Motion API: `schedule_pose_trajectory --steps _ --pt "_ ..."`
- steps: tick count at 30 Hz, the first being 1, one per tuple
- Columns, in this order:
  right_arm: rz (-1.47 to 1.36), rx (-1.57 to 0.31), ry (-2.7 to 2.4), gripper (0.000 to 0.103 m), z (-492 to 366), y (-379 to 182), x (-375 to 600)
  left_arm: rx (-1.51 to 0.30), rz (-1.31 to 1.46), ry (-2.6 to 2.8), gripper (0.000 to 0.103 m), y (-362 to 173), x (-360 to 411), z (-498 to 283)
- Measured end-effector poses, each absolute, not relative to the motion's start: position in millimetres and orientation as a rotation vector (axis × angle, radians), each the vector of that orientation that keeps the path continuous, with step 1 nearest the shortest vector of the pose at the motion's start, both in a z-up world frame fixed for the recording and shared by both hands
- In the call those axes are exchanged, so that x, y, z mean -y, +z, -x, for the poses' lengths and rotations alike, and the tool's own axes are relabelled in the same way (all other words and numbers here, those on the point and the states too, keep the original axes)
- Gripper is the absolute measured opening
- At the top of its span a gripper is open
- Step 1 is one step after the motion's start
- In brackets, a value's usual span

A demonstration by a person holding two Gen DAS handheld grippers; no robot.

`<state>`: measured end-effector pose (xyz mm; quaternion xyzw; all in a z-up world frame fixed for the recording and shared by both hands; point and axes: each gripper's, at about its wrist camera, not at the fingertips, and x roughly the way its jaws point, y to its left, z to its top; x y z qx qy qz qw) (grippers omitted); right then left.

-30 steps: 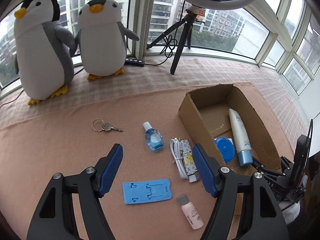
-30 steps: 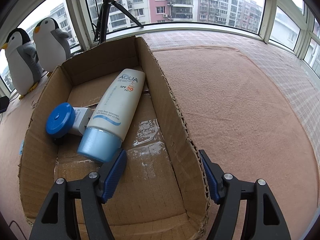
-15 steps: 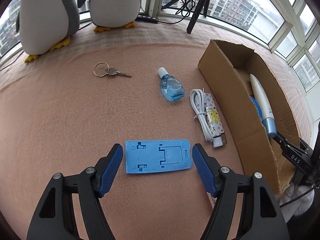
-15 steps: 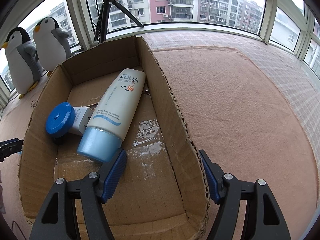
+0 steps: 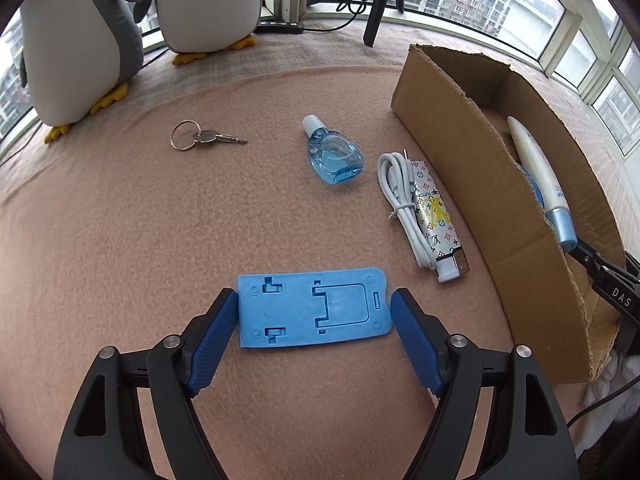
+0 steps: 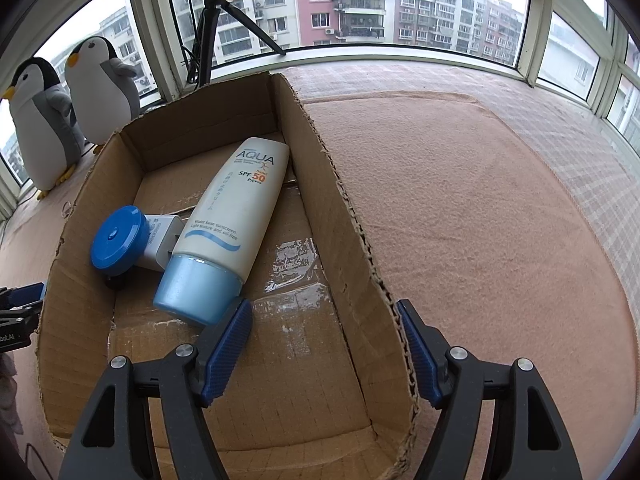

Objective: Organize rigid objects
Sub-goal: 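Move the left tool to the blue phone stand and grasp it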

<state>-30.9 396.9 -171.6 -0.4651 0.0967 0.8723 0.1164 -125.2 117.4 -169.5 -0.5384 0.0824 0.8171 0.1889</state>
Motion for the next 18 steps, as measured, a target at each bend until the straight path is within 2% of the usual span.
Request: schedule_pose_trajectory --steps 8,18 --pt "1.362 -0.285 2.554 0.069 31 -172 -397 -0.330 1.501 2.320 0.083 -173 -126 122" --pt "1.363 -0.285 2.553 0.069 31 -172 -397 -0.287 1.501 2.335 0.086 -174 -118 128"
